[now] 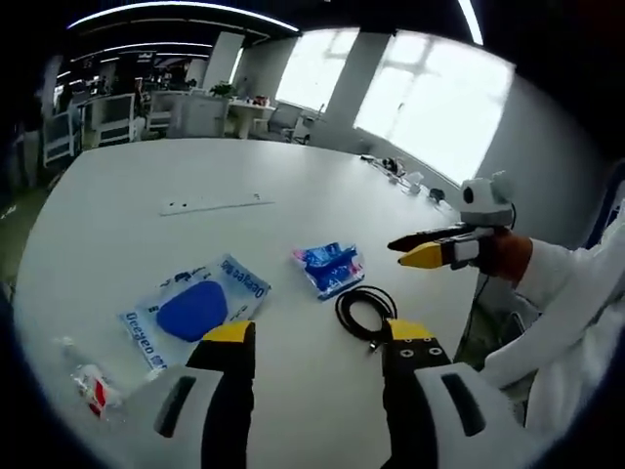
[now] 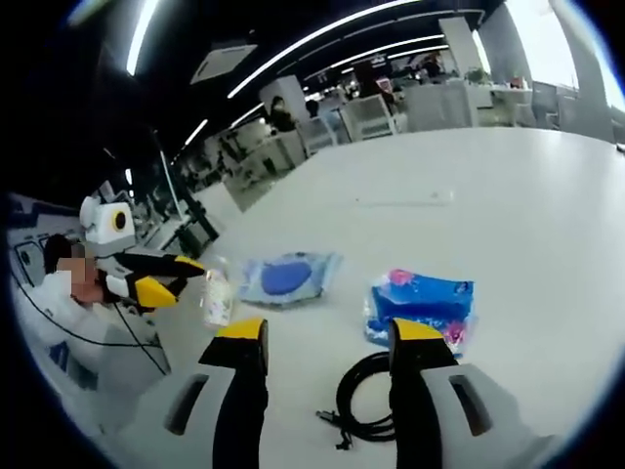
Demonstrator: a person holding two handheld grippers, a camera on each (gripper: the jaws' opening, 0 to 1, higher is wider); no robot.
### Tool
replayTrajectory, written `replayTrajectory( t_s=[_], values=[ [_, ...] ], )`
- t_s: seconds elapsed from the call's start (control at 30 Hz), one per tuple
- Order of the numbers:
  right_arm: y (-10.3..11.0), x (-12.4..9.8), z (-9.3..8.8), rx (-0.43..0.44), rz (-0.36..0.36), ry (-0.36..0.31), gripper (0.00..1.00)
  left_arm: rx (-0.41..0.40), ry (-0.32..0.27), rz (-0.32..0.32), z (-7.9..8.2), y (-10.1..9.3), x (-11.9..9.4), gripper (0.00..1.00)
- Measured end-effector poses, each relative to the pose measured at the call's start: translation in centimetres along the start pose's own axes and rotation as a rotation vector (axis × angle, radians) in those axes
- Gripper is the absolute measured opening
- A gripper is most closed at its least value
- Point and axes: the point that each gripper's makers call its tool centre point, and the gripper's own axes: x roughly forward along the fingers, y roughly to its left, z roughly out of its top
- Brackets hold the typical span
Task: Arrange the tabletop items into an orderly group along one side of the table until the central work area is clear of visible clutter.
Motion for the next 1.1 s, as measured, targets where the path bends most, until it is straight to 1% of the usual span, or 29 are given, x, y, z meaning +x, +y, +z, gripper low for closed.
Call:
replayTrajectory(
  t_s=[0.2,0.67,0.93,1.1],
  values=[
    [0.8,0.5,-0.1,-0.001,0.007,0.001,0.48,-0.004,-0.013,0.035,0.0,1.7,-2.1,0.53],
    [2.3,1.6,0.4,-0.017,0.017,0.006,0.47,-0.015,-0.041,0.094,0.3,4.8,-5.2,0.53],
    [3.2,2.2,0.5,-0.029,0.025,0.013,0.47,-0.017,-0.047,0.116,0.2,6.1,-6.4,0.53],
    [3.5,2.6,0.9,-0.034,0.029,0.012,0.47,-0.017,-0.043,0.127,0.1,6.9,-6.6,0.53]
  ],
)
